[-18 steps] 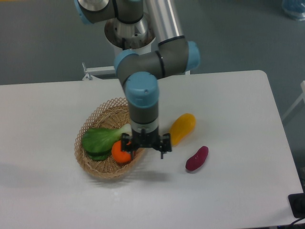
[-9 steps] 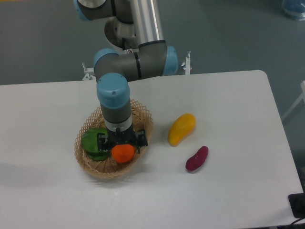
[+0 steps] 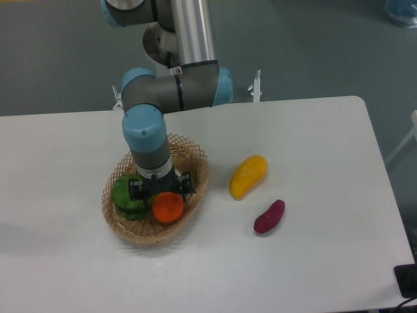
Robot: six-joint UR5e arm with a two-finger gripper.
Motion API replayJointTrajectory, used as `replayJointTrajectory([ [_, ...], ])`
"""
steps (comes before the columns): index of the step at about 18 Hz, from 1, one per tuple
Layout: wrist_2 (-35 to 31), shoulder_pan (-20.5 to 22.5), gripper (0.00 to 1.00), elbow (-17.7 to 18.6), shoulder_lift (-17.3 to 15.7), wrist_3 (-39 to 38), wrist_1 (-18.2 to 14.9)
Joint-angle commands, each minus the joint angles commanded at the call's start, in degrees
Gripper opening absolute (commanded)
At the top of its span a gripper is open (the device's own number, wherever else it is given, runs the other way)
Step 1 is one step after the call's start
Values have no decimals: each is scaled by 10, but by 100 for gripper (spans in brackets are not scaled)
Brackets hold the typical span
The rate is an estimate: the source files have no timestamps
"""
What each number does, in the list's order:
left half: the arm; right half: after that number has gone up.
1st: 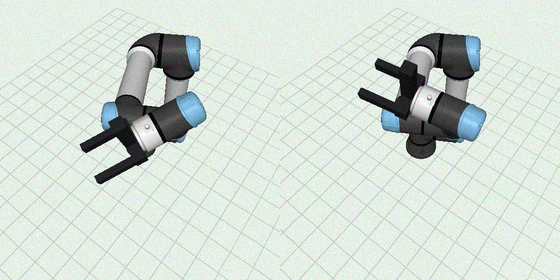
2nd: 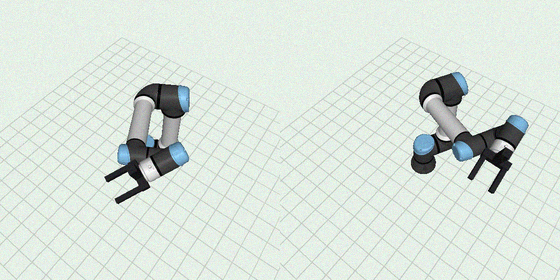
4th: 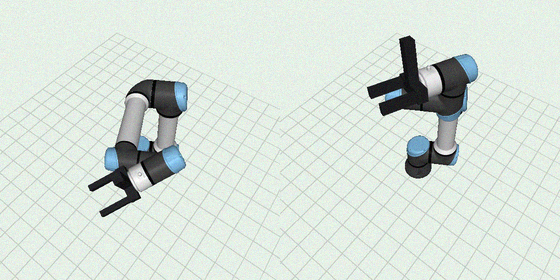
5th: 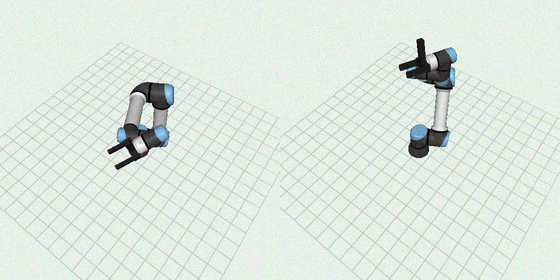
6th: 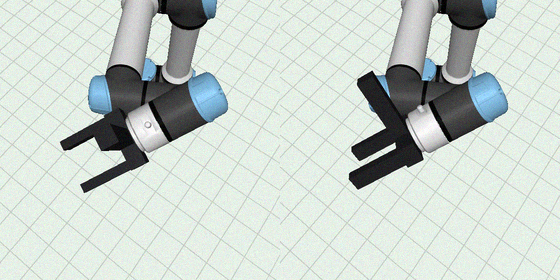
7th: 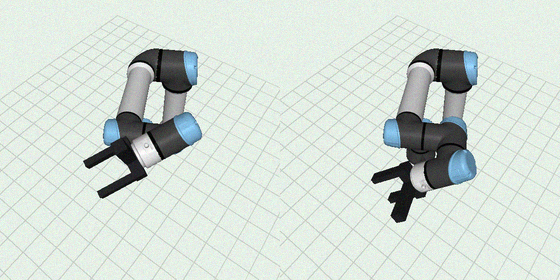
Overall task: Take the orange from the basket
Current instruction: 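Lower the gripper into the basket and close it on the orange, then lift the orange out of the basket and carry it beside the mango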
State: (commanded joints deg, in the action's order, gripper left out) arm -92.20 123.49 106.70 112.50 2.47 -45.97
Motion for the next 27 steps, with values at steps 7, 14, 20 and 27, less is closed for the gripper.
replayJointTrajectory([
  [7,-10,0,27,-7,-1,-19,1],
  [14,-4,6,28,-21,-26,-12,1],
  [20,3,24,29,-44,-47,-9,0],
  [27,5,89,29,-57,-79,55,-2],
])
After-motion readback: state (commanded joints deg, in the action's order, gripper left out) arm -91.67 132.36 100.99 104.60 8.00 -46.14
